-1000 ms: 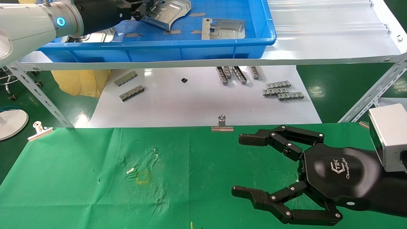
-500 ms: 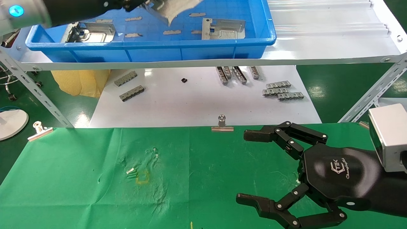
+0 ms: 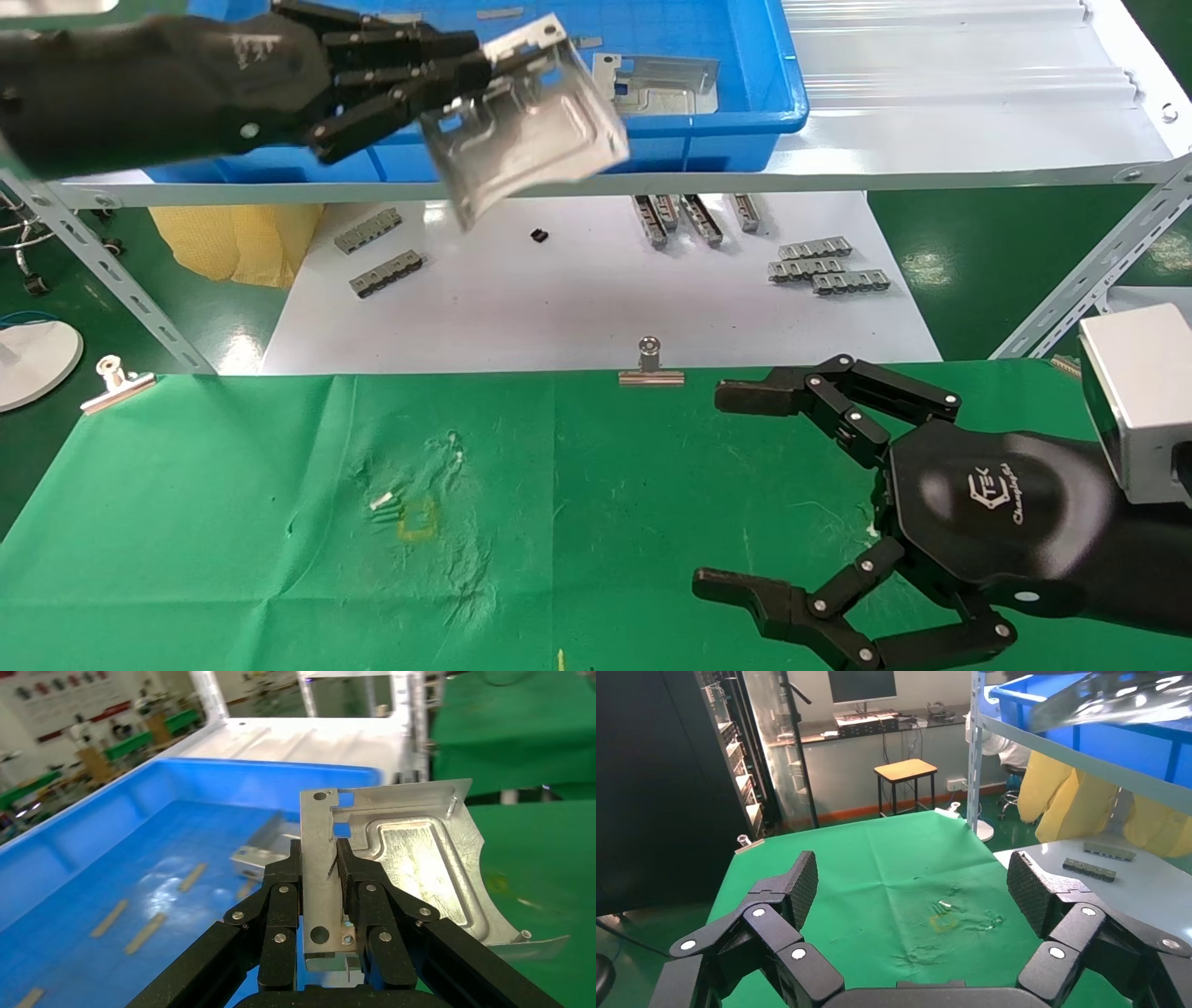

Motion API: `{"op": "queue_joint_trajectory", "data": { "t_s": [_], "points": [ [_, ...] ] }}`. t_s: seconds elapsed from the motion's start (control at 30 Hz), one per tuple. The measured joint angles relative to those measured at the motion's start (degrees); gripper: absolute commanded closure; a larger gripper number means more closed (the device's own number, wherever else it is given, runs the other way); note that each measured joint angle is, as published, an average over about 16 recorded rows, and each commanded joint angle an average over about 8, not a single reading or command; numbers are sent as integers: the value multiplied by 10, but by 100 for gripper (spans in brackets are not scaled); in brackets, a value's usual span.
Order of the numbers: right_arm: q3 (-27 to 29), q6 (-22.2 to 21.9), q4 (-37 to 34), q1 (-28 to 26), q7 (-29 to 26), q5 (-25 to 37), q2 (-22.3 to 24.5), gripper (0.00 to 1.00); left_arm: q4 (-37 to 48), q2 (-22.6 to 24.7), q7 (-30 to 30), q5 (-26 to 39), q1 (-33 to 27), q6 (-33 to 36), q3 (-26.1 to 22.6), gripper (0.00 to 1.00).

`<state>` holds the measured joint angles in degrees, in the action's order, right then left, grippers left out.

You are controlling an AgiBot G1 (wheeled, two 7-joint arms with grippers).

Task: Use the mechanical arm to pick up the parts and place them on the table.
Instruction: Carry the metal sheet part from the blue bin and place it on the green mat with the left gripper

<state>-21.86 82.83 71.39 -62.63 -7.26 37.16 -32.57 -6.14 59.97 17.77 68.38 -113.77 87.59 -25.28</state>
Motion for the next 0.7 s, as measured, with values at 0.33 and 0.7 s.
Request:
{"op": "queue_joint_trajectory", "data": {
  "t_s": [0.33, 0.7],
  "points": [
    [0, 0, 0, 0, 0, 0, 0, 0, -17, -62, 33, 2, -1, 33, -12, 100],
    [0, 0, 0, 0, 0, 0, 0, 0, -119, -149, -1, -64, 39, 45, -47, 100]
  ]
}}
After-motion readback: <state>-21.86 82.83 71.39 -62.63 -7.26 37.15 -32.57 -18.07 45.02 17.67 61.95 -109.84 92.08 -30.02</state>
